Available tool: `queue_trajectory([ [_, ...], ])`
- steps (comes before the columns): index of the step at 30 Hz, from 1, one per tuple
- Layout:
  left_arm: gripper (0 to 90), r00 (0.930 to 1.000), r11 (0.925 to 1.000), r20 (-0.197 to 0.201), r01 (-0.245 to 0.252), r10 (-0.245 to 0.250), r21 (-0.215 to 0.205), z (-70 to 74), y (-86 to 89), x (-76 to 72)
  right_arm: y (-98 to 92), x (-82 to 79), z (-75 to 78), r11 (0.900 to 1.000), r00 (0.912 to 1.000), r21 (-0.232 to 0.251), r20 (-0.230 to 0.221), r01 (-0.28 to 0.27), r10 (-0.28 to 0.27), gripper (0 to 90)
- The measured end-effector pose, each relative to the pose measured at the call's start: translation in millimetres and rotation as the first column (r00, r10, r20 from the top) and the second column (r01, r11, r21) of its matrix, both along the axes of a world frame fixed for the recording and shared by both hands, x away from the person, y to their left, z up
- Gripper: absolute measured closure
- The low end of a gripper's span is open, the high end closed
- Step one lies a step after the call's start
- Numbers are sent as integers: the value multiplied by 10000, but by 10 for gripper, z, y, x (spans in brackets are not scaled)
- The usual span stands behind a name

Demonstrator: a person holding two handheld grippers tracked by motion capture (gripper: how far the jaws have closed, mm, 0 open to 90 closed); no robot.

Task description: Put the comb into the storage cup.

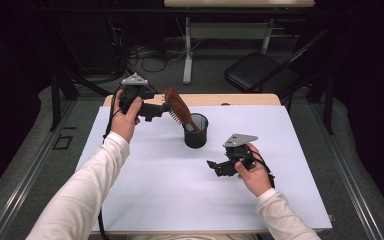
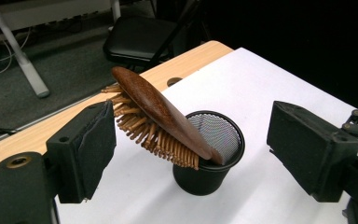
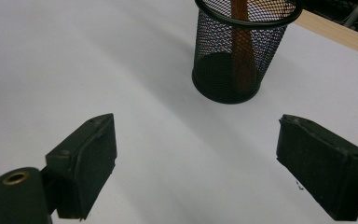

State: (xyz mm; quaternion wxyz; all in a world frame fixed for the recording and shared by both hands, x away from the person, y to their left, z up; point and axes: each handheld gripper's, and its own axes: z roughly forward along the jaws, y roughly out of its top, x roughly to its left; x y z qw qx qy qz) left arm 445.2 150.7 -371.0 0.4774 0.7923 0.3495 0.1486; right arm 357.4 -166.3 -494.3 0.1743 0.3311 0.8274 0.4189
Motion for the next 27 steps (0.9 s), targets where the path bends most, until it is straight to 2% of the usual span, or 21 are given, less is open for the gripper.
queue_trajectory([
  [9, 158, 9994, 9994, -103, 337, -337, -6, -11, -82, -74, -10, 5, 4, 10000, 10000, 50, 18, 41, -41, 123],
  [18, 158, 9968, 9965, -71, 792, -791, 282, 6, -172, -215, -52, 4, 52, 9997, 9998, 214, 105, 146, -149, 123],
  [20, 158, 9969, 9961, 23, 788, -789, 387, 17, -191, -256, -59, 5, 60, 9996, 9998, 249, 134, 151, -154, 123],
  [27, 158, 9961, 9957, 36, 878, -879, 296, 3, -240, -381, -80, 5, 82, 9993, 9997, 321, 163, 193, -199, 124],
])
